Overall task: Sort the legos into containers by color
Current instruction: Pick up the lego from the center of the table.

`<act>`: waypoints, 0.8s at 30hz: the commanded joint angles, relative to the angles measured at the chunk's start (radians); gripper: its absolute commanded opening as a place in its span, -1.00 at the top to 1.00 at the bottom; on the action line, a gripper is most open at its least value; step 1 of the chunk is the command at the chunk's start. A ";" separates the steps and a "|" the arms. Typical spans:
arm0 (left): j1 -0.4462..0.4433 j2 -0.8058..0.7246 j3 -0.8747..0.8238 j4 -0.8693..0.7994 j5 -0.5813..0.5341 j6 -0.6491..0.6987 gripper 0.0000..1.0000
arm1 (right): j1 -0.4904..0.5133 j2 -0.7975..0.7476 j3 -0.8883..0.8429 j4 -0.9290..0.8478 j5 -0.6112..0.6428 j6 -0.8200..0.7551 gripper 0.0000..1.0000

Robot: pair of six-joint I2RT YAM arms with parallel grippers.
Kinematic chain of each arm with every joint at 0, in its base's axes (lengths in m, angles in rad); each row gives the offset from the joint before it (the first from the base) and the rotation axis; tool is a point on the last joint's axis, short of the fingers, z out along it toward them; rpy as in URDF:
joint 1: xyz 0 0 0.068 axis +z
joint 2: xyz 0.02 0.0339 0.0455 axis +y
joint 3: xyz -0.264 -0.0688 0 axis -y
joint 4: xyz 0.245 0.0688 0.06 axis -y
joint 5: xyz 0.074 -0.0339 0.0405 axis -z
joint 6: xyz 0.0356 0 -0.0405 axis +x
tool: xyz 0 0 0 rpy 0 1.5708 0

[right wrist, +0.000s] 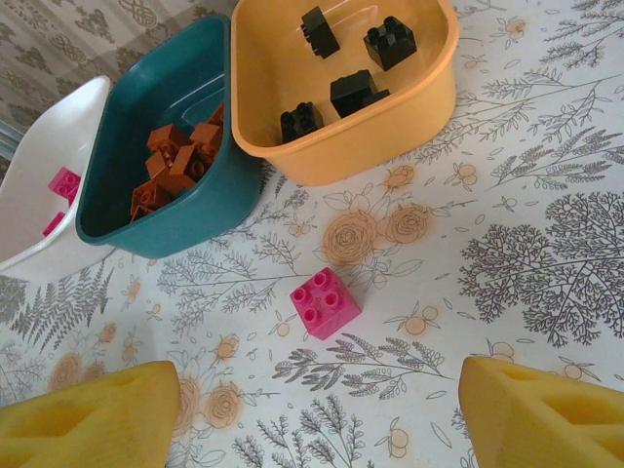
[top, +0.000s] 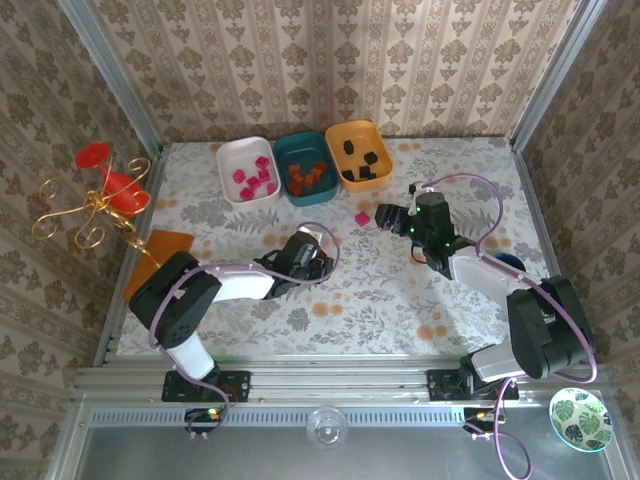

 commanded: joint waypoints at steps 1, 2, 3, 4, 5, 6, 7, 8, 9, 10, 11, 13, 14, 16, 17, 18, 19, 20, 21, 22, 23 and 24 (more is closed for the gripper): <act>0.014 0.044 0.053 -0.064 -0.034 0.053 -0.15 | -0.005 -0.013 -0.014 0.023 0.003 0.006 -0.54; 0.015 0.055 0.065 -0.067 -0.037 0.061 -0.16 | -0.006 -0.013 -0.012 0.022 0.002 0.008 -0.54; 0.015 0.064 0.074 -0.070 -0.037 0.067 -0.15 | -0.006 -0.015 -0.014 0.022 0.001 0.007 -0.54; 0.016 0.076 0.085 -0.074 -0.038 0.073 -0.16 | -0.005 -0.016 -0.015 0.020 0.000 0.007 -0.54; 0.016 0.085 0.096 -0.081 -0.038 0.081 -0.16 | -0.006 -0.018 -0.015 0.021 0.000 0.007 -0.54; 0.016 0.096 0.109 -0.094 -0.047 0.092 -0.16 | -0.005 -0.019 -0.017 0.018 0.002 0.007 -0.54; 0.016 0.104 0.122 -0.107 -0.057 0.103 -0.16 | -0.006 -0.024 -0.018 0.018 0.002 0.006 -0.54; 0.016 0.109 0.130 -0.113 -0.063 0.108 -0.15 | -0.006 -0.024 -0.020 0.017 0.004 0.006 -0.54; 0.018 0.115 0.134 -0.113 -0.065 0.113 -0.15 | -0.007 -0.023 -0.021 0.017 0.003 0.006 -0.54; 0.020 0.123 0.138 -0.111 -0.062 0.116 -0.14 | -0.007 -0.025 -0.023 0.016 0.004 0.006 -0.54; 0.022 0.130 0.143 -0.109 -0.057 0.119 -0.14 | -0.007 -0.025 -0.023 0.017 0.004 0.006 -0.54; 0.026 0.147 0.154 -0.115 -0.056 0.125 -0.12 | -0.008 -0.024 -0.023 0.018 0.002 0.010 -0.54; 0.027 0.153 0.158 -0.116 -0.056 0.129 -0.10 | -0.006 -0.023 -0.023 0.020 -0.001 0.012 -0.54; 0.033 0.162 0.164 -0.122 -0.061 0.140 -0.07 | -0.006 -0.025 -0.025 0.019 -0.004 0.014 -0.54; 0.036 0.164 0.162 -0.126 -0.068 0.147 -0.04 | -0.006 -0.025 -0.025 0.018 -0.004 0.014 -0.54; 0.040 0.164 0.162 -0.125 -0.071 0.153 -0.02 | -0.006 -0.024 -0.026 0.018 -0.005 0.014 -0.54; 0.044 0.164 0.161 -0.126 -0.075 0.158 0.02 | -0.007 -0.025 -0.028 0.017 -0.004 0.014 -0.54; 0.049 0.164 0.159 -0.123 -0.077 0.162 0.07 | -0.007 -0.024 -0.029 0.018 -0.002 0.015 -0.54; 0.054 0.165 0.158 -0.119 -0.075 0.164 0.10 | -0.008 -0.024 -0.029 0.018 -0.005 0.017 -0.54; 0.060 0.165 0.159 -0.117 -0.071 0.165 0.14 | -0.007 -0.024 -0.031 0.018 -0.006 0.018 -0.54; 0.062 0.165 0.160 -0.112 -0.066 0.166 0.18 | -0.006 -0.025 -0.031 0.018 -0.008 0.021 -0.54; 0.065 0.165 0.162 -0.108 -0.062 0.167 0.21 | -0.006 -0.024 -0.031 0.018 -0.012 0.023 -0.54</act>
